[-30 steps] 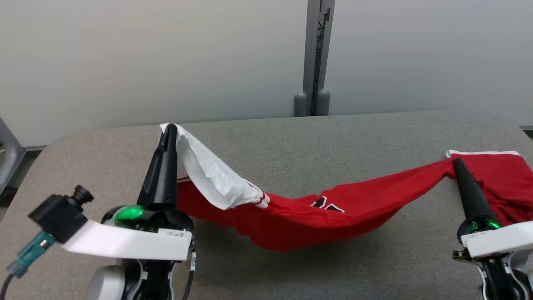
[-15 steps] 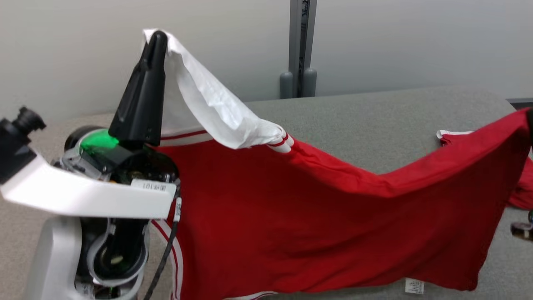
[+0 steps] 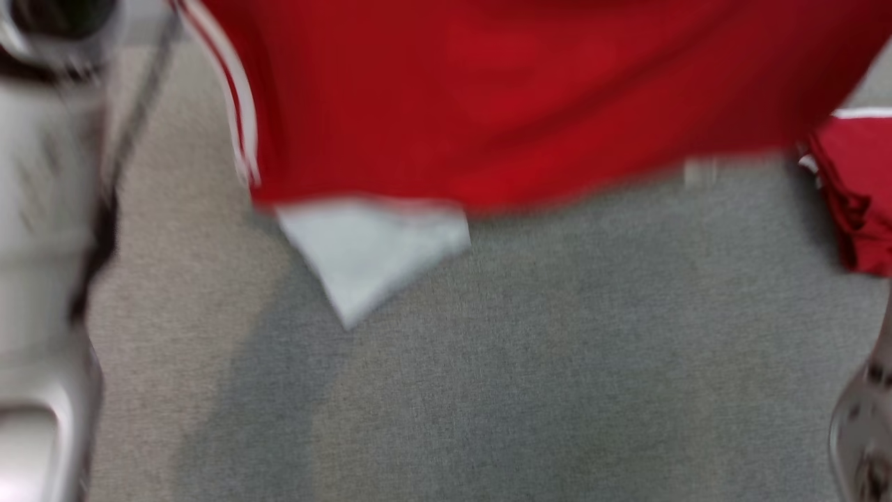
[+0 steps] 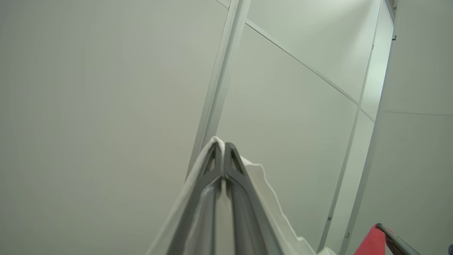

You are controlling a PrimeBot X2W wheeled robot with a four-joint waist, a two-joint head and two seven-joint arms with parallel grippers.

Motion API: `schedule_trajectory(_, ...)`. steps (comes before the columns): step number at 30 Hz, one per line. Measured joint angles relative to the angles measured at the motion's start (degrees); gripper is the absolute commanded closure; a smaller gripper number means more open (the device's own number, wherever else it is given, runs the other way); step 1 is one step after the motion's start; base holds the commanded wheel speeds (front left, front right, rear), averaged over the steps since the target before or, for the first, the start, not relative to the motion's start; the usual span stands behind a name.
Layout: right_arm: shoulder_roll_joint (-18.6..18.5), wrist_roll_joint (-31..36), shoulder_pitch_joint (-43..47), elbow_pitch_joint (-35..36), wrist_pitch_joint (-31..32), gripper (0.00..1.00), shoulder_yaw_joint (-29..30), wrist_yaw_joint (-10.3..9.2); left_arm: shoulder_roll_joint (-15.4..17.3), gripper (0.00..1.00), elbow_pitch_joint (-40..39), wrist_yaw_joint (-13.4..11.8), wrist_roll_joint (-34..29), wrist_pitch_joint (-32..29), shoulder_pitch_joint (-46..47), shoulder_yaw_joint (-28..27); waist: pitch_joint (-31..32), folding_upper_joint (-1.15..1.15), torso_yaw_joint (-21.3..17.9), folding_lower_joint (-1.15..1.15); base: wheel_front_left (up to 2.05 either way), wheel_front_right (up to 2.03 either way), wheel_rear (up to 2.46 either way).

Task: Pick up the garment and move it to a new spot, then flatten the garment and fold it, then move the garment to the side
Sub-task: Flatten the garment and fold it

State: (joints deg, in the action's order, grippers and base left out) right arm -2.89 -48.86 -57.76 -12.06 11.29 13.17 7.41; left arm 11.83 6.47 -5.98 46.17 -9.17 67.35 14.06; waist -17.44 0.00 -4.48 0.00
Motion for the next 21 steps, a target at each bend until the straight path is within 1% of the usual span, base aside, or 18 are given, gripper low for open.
schedule_trajectory(4, 0.04, 4.11, -15.30, -10.61, -6.27, 1.00, -3.50, 0.01, -1.14, 1.00, 11.54, 1.52, -3.35, 5.75, 15.38, -0.43, -5.26, 0.00, -0.42, 0.00, 0.00, 0.00, 0.00)
schedule_trajectory(5, 0.07, 5.00, -18.23, -12.74, -8.16, 1.00, -4.24, 0.01, -1.46, 1.00, 13.62, 2.59, -4.26, 7.46, 18.17, -0.08, -6.42, 0.00, -0.46, 0.00, 0.00, 0.00, 0.00)
schedule_trajectory(7, -0.05, 5.99, -22.92, -16.68, -11.62, 1.00, -5.81, 0.01, -2.30, 1.00, 16.86, 6.92, -5.33, 11.60, 22.57, 1.15, -8.54, 0.00, -0.34, 0.00, 0.00, 0.00, 0.00)
schedule_trajectory(10, -0.02, 6.48, -26.79, -21.05, -15.07, 1.00, -7.92, 0.01, -4.45, 1.00, 20.52, 9.24, -5.08, 16.85, 26.14, 0.82, -11.21, 0.00, 0.53, 0.00, 0.00, 0.00, 0.00)
schedule_trajectory(13, -0.45, 6.84, -27.50, -25.84, -17.51, 1.00, -10.32, 0.01, -5.10, 1.00, 24.18, 10.57, -4.44, 18.87, 25.24, 1.38, -13.83, 0.00, 1.86, 0.00, 0.00, 0.00, 0.00)
schedule_trajectory(17, -1.66, 6.41, -22.60, -32.16, -20.26, 1.00, -13.84, 0.01, -5.09, 1.00, 29.02, 11.47, -3.65, 20.93, 16.64, 1.92, -16.56, 0.00, 4.06, 0.00, 0.00, 0.00, 0.00)
schedule_trajectory(21, -3.49, 4.65, -18.13, -36.40, -22.09, 1.00, -16.68, 0.01, -4.60, 1.00, 30.06, 12.51, -2.63, 22.01, 9.57, 2.64, -18.50, 0.00, 5.58, 0.00, 0.00, 0.00, 0.00)
